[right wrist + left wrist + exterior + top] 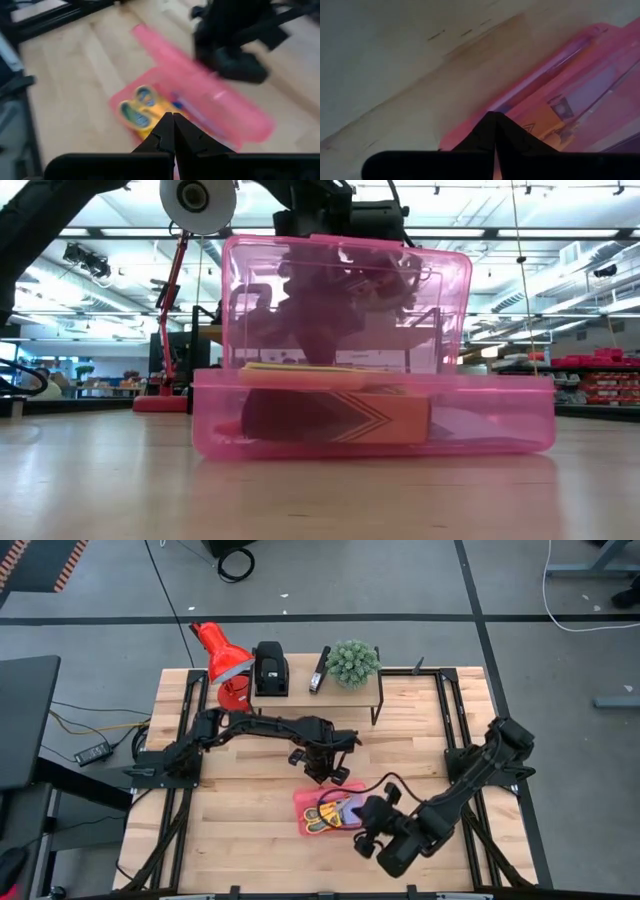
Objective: Pack school essentials
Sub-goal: Close the pink supply box
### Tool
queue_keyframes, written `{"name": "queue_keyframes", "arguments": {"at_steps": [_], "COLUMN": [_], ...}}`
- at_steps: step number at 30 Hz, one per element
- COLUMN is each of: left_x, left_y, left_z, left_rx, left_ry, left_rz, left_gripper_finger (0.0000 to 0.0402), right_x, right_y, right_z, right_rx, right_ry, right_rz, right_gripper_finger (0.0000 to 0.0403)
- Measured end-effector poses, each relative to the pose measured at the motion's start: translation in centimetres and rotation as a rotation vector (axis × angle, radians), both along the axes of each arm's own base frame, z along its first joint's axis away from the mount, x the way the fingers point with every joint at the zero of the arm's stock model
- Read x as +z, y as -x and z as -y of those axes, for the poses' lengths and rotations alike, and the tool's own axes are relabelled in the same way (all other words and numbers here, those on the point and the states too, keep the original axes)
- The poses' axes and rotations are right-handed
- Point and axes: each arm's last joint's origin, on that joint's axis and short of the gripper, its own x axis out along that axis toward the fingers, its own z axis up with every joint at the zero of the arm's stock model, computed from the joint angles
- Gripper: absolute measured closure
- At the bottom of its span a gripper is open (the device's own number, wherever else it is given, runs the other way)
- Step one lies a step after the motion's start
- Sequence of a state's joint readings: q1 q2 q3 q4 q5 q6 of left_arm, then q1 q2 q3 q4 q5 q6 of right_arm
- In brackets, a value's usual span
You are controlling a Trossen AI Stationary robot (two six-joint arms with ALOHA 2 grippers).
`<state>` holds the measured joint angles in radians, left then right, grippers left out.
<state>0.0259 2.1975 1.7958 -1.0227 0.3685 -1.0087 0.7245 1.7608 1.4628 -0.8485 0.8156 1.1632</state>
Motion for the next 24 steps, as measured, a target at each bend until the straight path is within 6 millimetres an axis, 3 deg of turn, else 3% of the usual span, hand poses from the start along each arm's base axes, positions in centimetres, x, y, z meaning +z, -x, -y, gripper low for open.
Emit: {"name": "queue_keyframes", "arguments": {"at_steps": [12, 19, 24], "left_x": [-0.1, -0.1, -0.1], "left_y": [-0.1, -0.1, -0.1], "left_z": [2.0, 2.2, 2.2], "left_rx": [-0.017, -0.019, -0.018], "left_ry": [-0.031, -0.042, -0.042], "left_rz": [0.003, 0.006, 0.006], "left_gripper_finger": [0.0392, 0.0386, 0.0393], "right_x": [0.1, -1.9, -3.7], "right_y": [-0.6, -1.1, -0.9], "right_z": [2.2, 4.2, 3.7], "right_rx": [-0.117, -0.226, -0.221], "right_ry": [0.128, 0.006, -0.135], "right_rz": [0.024, -0.038, -0.074], "right_gripper_finger": [0.0397, 0.0397, 0.0397]}}
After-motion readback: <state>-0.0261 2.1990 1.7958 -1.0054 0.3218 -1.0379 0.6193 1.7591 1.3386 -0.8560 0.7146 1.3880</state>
